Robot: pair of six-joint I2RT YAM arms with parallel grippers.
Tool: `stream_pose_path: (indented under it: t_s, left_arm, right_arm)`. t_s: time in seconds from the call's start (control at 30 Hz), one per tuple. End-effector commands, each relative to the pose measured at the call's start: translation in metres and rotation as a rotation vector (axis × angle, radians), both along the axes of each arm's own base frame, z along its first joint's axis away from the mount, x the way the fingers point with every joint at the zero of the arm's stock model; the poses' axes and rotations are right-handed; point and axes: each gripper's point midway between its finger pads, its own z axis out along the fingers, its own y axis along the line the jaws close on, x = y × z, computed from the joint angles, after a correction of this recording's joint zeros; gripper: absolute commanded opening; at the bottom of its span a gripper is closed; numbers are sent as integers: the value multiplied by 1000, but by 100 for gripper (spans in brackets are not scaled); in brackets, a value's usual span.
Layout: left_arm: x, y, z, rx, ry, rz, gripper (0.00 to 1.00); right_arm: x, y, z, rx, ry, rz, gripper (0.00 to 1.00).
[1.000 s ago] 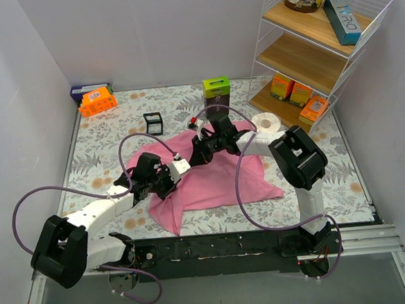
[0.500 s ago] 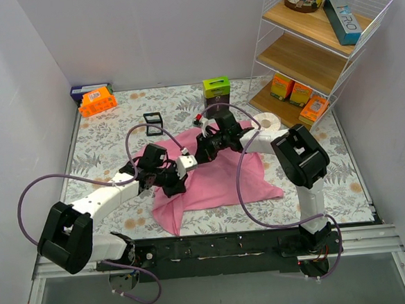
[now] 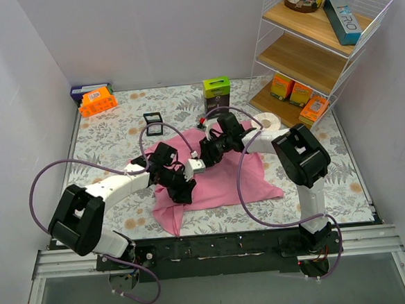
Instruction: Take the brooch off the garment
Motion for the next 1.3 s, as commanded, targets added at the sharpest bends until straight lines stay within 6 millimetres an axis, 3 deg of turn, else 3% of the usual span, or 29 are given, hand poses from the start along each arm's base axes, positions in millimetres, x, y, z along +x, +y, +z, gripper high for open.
stream_pose_path:
  t_s: [0.0, 0.13, 0.2, 0.3, 0.33, 0.37, 0.4, 0.47, 0.6, 0.7, 0.73, 0.87, 1.03, 1.27]
  left_arm:
    - [17, -14, 58, -94, -99, 43, 41]
    - [37, -19, 90, -128, -147, 166, 45]
    - [47, -18, 93, -104, -135, 252, 45]
    - [65, -16, 85, -32, -95, 354, 37]
    - [65, -15, 70, 17, -38, 378, 34]
    - [73, -19, 77, 14, -29, 403, 32]
    - [74, -20, 72, 36, 27, 445, 29]
    - [72, -16, 55, 119, 132, 491, 27]
    - [79, -8, 47, 167, 223, 559, 24]
    - [85, -13, 58, 102, 121, 391, 27]
    - [81, -15, 65, 50, 50, 194, 29]
    - [99, 1, 74, 23, -214, -77, 37]
    - [92, 9, 57, 30, -287, -419, 39]
    - [101, 10, 42, 13, -475, -773, 36]
  right_arm:
    - [6, -7, 20, -4, -81, 53, 43]
    - [23, -31, 53, -9, -77, 2, 53]
    - [42, -49, 75, 0, -129, -40, 54]
    - [57, -73, 96, -27, -164, -98, 54]
    - [60, -78, 99, -36, -183, -106, 54]
    - [63, -86, 107, -44, -196, -129, 54]
    - [65, -91, 107, -63, -209, -150, 54]
    - [64, -97, 117, -66, -234, -171, 54]
    - [59, -108, 118, -98, -284, -197, 53]
    - [56, -114, 121, -107, -322, -178, 53]
    - [55, -115, 122, -108, -329, -175, 53]
    - [50, -123, 125, -108, -360, -160, 52]
    - [40, -131, 131, -121, -425, -119, 52]
    - [27, -153, 135, -154, -457, -125, 51]
